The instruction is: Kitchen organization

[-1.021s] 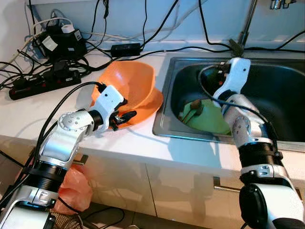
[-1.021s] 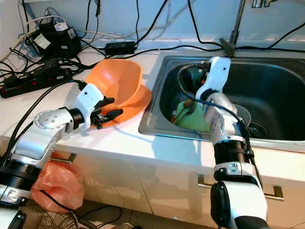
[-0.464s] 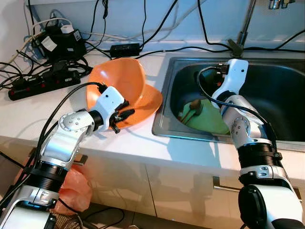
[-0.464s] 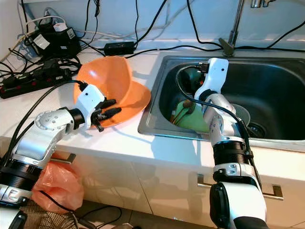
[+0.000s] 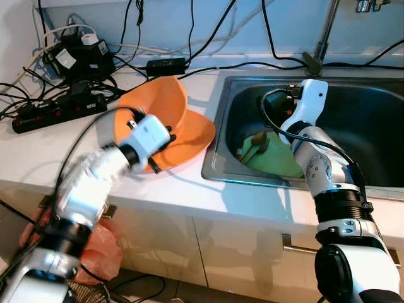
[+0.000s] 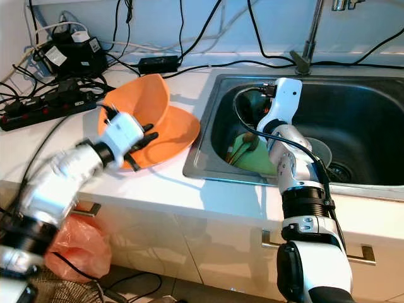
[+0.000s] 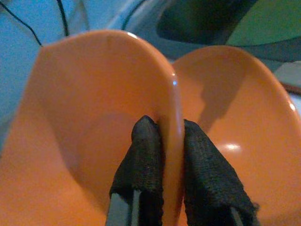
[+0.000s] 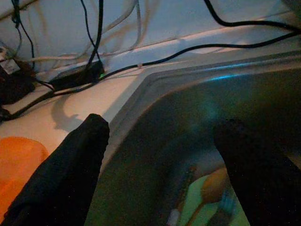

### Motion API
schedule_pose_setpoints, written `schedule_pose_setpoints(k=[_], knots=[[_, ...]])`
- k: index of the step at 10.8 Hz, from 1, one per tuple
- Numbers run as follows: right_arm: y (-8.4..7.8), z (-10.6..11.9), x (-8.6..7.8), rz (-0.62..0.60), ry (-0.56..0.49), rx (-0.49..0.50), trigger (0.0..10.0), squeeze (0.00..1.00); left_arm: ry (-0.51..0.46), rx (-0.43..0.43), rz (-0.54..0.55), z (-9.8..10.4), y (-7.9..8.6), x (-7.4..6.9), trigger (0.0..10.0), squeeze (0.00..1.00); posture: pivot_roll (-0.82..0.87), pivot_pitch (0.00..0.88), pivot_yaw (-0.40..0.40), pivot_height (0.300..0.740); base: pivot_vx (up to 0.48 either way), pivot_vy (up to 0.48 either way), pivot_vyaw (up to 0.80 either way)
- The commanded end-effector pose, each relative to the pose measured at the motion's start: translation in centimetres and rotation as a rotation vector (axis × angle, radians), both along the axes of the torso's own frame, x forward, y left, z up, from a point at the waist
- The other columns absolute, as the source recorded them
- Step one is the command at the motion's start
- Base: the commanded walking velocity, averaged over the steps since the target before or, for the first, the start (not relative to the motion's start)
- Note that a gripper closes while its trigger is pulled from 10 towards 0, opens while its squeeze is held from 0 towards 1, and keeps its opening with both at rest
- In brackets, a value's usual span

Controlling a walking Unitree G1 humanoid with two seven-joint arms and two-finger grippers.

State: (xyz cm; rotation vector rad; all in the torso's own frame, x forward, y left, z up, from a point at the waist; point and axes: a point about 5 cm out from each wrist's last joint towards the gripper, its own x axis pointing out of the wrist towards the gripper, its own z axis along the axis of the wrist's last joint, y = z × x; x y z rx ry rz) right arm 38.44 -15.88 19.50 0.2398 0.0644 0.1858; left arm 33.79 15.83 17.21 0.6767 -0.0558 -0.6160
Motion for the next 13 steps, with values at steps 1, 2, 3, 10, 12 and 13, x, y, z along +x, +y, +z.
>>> schedule_pose_setpoints(k=[1, 2, 3, 10, 12, 13], knots=[[0.8, 0.1, -0.1, 0.037, 0.014, 0.045, 10.0, 0.00, 0.005, 0.058, -0.010, -2.0, -0.5, -0.4, 0.0, 0.00, 0.09, 0.024, 0.114, 0.740, 0.000, 0.000, 0.00], [1.4, 0.3, -0.2, 0.082, 0.028, 0.101, 10.0, 0.00, -0.051, 0.097, -0.035, -2.9, -1.6, -0.9, 0.0, 0.00, 0.09, 0.024, 0.114, 0.740, 0.000, 0.000, 0.00], [1.6, 0.5, -0.3, 0.099, 0.026, 0.118, 10.0, 0.00, -0.074, 0.087, -0.035, -3.0, -2.0, -1.1, 0.0, 0.00, 0.08, 0.025, 0.115, 0.740, 0.000, 0.000, 0.00], [2.2, 2.8, -1.4, 0.302, 0.039, 0.297, 10.0, 0.00, -0.356, 0.289, -0.171, -3.9, -4.2, -2.2, 0.0, 0.00, 0.08, 0.021, 0.117, 0.740, 0.000, 0.000, 0.00], [3.0, 4.6, -2.9, 0.463, -0.010, 0.277, 10.0, 0.00, -0.418, 0.326, -0.171, -4.0, -4.9, -1.8, 0.0, 0.00, 0.07, 0.017, 0.116, 0.740, 0.000, 0.000, 0.00], [3.2, 4.8, -3.1, 0.482, -0.006, 0.279, 10.0, 0.00, -0.426, 0.324, -0.175, -4.2, -5.0, -1.8, 0.0, 0.00, 0.07, 0.017, 0.118, 0.740, 0.000, 0.000, 0.00]])
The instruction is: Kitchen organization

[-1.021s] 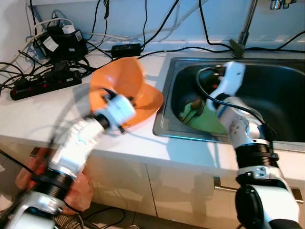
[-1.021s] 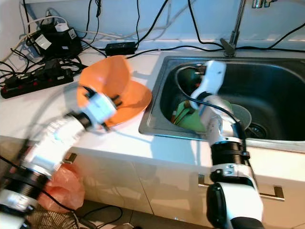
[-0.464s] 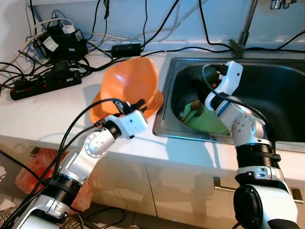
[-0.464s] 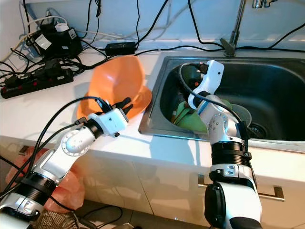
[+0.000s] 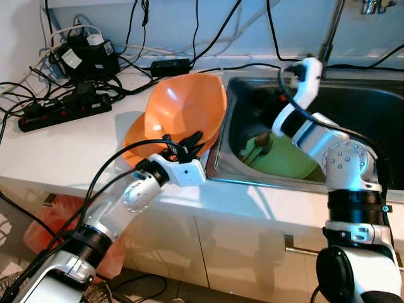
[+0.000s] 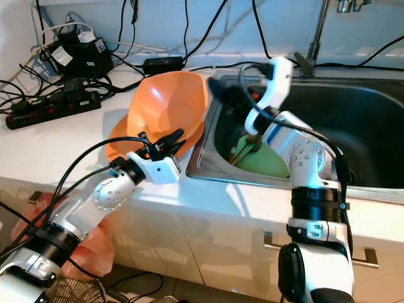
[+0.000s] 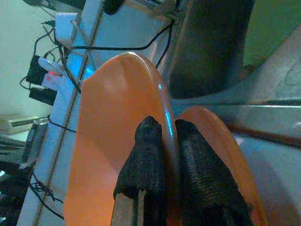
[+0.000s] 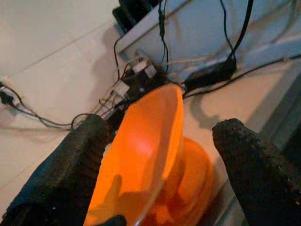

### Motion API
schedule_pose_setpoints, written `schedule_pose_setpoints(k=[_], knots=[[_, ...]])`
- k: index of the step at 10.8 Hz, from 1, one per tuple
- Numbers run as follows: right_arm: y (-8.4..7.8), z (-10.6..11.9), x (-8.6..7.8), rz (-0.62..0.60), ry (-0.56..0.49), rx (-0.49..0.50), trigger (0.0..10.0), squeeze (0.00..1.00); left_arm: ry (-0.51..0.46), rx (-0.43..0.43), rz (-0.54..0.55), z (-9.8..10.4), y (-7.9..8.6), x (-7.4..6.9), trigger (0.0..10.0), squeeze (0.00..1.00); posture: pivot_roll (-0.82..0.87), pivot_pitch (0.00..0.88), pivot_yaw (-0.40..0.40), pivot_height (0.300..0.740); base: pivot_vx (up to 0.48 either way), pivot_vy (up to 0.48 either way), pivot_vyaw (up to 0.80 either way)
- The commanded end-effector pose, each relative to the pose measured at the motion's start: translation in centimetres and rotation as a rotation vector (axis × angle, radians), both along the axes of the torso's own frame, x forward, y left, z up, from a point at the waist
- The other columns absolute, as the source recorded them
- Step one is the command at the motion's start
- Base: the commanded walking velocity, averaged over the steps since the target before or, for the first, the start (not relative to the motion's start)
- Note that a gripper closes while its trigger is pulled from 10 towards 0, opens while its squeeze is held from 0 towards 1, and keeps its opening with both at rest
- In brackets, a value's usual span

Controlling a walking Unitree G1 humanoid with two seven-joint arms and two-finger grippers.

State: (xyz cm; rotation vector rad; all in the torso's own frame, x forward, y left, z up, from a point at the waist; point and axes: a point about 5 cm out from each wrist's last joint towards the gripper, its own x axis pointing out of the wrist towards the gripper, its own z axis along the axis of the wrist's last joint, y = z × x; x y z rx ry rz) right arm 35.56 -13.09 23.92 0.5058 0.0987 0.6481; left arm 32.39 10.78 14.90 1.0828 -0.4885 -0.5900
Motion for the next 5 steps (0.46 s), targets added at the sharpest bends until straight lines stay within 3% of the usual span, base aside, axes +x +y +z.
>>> schedule_pose_setpoints(k=[1, 5], knots=[[0.4, 0.4, -0.4, 0.036, -0.012, -0.001, 10.0, 0.00, 0.058, 0.062, -0.012, -2.0, -0.1, -0.5, 0.0, 0.00, 0.07, 0.017, 0.120, 0.740, 0.000, 0.000, 0.00], [1.5, -0.2, -0.6, 0.051, 0.032, -0.067, 10.0, 0.00, -0.076, 0.039, -0.011, -0.9, -0.6, -0.4, 0.0, 0.00, 0.08, 0.025, 0.118, 0.740, 0.000, 0.000, 0.00]])
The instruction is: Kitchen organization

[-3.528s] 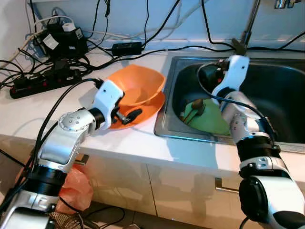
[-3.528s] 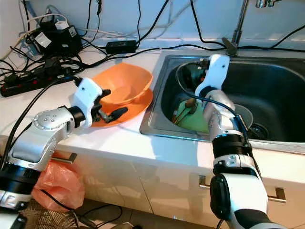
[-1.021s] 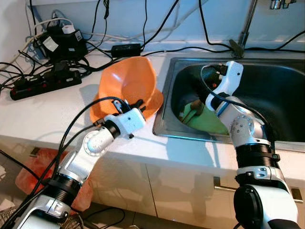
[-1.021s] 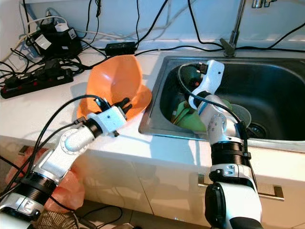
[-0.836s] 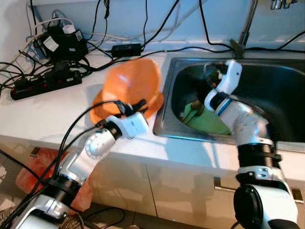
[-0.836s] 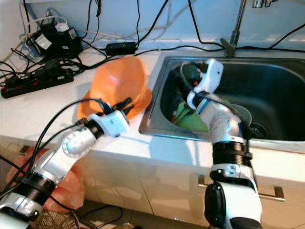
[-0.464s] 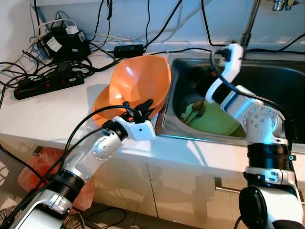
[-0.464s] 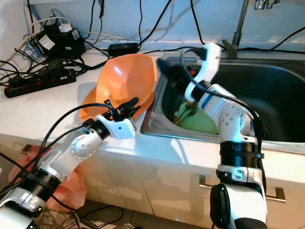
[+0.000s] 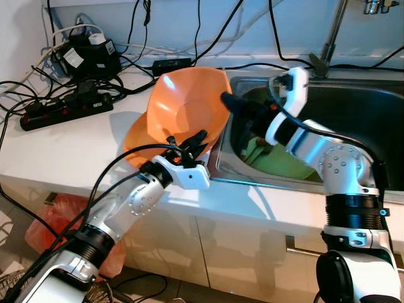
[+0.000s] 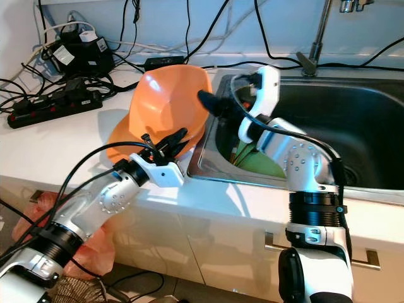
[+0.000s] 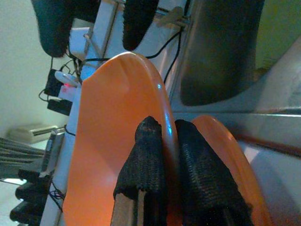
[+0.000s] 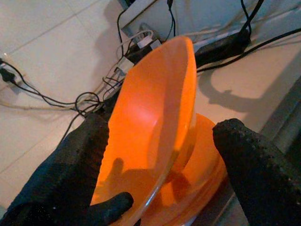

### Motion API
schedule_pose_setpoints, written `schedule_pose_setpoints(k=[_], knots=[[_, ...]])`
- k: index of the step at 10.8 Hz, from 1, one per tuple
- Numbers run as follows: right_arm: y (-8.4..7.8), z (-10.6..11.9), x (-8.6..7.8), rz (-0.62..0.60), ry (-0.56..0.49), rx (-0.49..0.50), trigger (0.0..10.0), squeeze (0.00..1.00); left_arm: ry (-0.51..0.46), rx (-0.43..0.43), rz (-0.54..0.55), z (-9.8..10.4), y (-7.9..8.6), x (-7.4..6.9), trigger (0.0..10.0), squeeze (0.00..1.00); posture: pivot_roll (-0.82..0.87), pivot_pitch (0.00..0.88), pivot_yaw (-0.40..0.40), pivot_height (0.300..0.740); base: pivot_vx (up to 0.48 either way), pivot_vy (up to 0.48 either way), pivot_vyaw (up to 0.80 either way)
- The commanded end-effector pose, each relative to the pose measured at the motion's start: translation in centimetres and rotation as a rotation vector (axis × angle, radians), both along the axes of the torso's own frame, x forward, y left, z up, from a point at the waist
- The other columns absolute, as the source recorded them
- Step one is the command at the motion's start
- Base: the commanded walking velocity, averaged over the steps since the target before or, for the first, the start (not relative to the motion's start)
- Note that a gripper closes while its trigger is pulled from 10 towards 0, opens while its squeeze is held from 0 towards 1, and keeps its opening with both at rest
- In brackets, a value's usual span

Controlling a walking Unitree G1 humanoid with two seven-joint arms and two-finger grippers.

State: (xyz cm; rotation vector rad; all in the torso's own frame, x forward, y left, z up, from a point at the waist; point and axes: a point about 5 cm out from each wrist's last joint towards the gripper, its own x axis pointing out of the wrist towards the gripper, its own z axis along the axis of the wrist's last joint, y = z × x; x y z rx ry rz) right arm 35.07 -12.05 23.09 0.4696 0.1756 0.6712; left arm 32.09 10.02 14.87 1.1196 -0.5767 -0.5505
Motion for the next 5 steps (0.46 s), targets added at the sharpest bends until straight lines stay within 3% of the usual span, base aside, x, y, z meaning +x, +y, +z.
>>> schedule_pose_setpoints(k=[1, 5], knots=[[0.71, 0.58, -0.04, 0.011, -0.014, -0.033, 10.0, 0.00, 0.003, 0.025, -0.003, -0.59, 0.02, -0.05, 0.0, 0.00, 0.08, 0.025, 0.124, 0.740, 0.000, 0.000, 0.00], [1.34, -0.11, 0.63, -0.005, 0.015, -0.079, 10.0, 0.00, -0.059, -0.010, -0.027, 0.27, -0.90, -0.03, 0.0, 0.00, 0.08, 0.025, 0.123, 0.740, 0.000, 0.000, 0.00]])
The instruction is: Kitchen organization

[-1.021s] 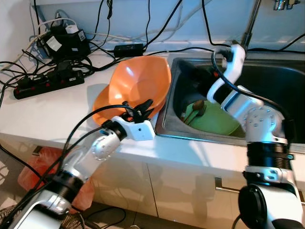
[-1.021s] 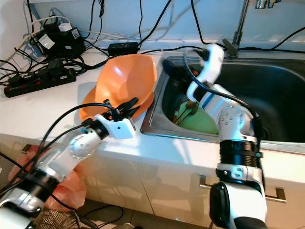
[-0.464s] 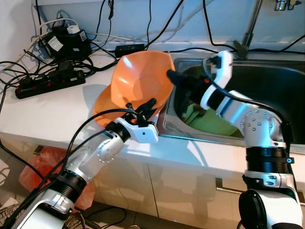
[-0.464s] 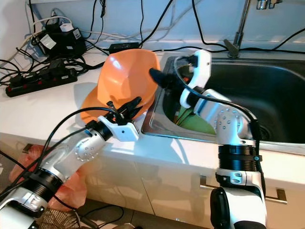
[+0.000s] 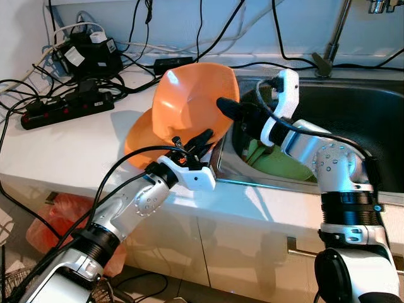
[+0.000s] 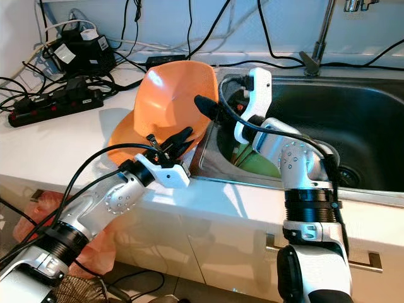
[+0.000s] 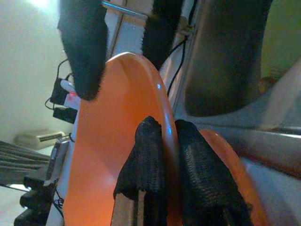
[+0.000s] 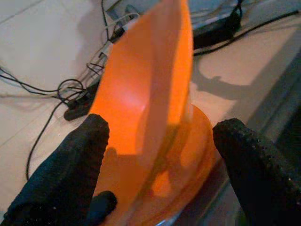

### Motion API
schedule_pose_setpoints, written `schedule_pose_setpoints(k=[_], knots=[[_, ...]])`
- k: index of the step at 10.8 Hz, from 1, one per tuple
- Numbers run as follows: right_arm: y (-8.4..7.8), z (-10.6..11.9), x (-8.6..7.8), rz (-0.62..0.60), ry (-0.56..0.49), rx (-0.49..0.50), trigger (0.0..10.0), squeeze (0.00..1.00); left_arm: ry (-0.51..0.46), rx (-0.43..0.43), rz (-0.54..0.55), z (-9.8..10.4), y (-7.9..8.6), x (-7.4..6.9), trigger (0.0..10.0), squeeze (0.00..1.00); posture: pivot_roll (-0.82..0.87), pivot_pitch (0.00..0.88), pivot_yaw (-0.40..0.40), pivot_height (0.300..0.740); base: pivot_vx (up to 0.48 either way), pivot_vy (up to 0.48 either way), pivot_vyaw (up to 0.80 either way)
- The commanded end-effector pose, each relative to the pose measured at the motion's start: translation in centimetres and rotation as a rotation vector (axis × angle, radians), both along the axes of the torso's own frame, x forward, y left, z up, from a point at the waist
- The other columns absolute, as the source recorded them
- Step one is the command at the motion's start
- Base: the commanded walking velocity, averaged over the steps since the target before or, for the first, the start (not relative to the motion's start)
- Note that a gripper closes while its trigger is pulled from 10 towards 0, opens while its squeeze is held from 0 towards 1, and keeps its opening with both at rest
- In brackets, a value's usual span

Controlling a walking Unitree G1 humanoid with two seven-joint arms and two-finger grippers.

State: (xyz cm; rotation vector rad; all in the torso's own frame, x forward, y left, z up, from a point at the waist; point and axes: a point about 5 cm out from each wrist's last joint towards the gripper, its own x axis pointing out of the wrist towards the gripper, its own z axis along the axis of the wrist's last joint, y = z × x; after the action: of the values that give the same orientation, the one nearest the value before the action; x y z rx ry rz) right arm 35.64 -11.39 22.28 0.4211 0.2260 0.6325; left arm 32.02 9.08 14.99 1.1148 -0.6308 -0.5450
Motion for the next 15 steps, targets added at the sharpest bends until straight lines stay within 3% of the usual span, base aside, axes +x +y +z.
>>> schedule_pose_setpoints(k=[1, 2, 8, 15], knots=[[0.8, 0.6, 0.2, 0.013, -0.019, -0.017, 10.0, 0.00, -0.024, -0.002, -0.007, 0.2, -0.1, 0.0, 0.0, 0.00, 0.08, 0.025, 0.123, 0.740, 0.000, 0.000, 0.00], [1.0, 0.3, 0.7, -0.011, -0.005, -0.025, 0.0, 0.00, -0.047, -0.013, -0.005, 0.5, 0.0, 0.0, 0.0, 0.00, 0.08, 0.024, 0.124, 0.740, 0.000, 0.000, 0.00], [0.3, 1.0, 2.1, -0.165, 0.078, -0.102, 0.0, 0.00, -0.053, -0.010, 0.007, 0.4, 0.4, 0.2, 0.0, 0.00, 0.08, 0.024, 0.117, 0.740, 0.000, 0.000, 0.00], [0.4, 1.9, 2.1, -0.175, 0.089, -0.149, 0.0, 0.00, -0.039, -0.006, 0.001, 0.1, 0.3, 0.2, 0.0, 0.00, 0.08, 0.027, 0.118, 0.740, 0.000, 0.000, 0.00]])
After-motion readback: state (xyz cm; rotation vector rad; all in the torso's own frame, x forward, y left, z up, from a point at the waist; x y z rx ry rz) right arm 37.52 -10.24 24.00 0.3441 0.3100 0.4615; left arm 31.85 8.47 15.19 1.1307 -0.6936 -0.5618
